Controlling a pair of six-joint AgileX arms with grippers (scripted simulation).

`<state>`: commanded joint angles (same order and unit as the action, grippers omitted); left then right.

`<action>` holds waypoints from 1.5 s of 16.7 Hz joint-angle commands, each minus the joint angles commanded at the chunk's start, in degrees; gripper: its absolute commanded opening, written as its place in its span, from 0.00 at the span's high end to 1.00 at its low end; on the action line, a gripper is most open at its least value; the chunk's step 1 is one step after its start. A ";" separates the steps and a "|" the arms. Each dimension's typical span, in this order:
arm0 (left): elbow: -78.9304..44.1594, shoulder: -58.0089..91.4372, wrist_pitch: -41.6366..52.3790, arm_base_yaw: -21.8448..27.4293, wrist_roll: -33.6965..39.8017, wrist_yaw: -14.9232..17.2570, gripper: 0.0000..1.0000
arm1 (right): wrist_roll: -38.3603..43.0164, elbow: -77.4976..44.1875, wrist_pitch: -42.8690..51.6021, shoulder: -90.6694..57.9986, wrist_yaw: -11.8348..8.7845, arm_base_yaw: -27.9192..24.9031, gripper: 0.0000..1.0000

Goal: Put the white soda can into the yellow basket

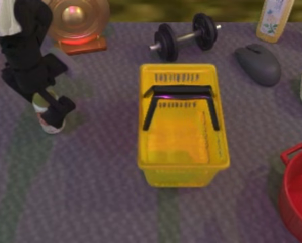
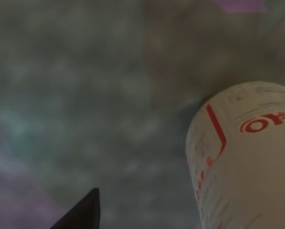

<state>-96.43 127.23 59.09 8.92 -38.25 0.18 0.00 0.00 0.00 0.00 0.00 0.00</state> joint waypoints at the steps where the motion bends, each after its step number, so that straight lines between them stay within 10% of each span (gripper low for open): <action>1: 0.19 0.09 -0.23 0.00 0.00 0.00 0.00 | 0.00 0.00 0.00 0.00 0.00 0.00 0.00; 4: 0.19 0.09 -0.23 0.00 0.00 0.00 0.00 | 0.00 0.00 0.00 0.00 0.00 0.00 0.00; 17: 0.19 0.09 -0.23 0.00 0.00 0.00 0.98 | 0.00 0.00 0.00 0.00 0.00 0.00 0.00; 25: 0.19 0.09 -0.23 0.00 0.00 0.00 1.00 | 0.00 0.00 0.00 0.00 0.00 0.00 0.00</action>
<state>-96.24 127.32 58.86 8.92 -38.25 0.18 0.00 0.00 0.00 0.00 0.00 0.00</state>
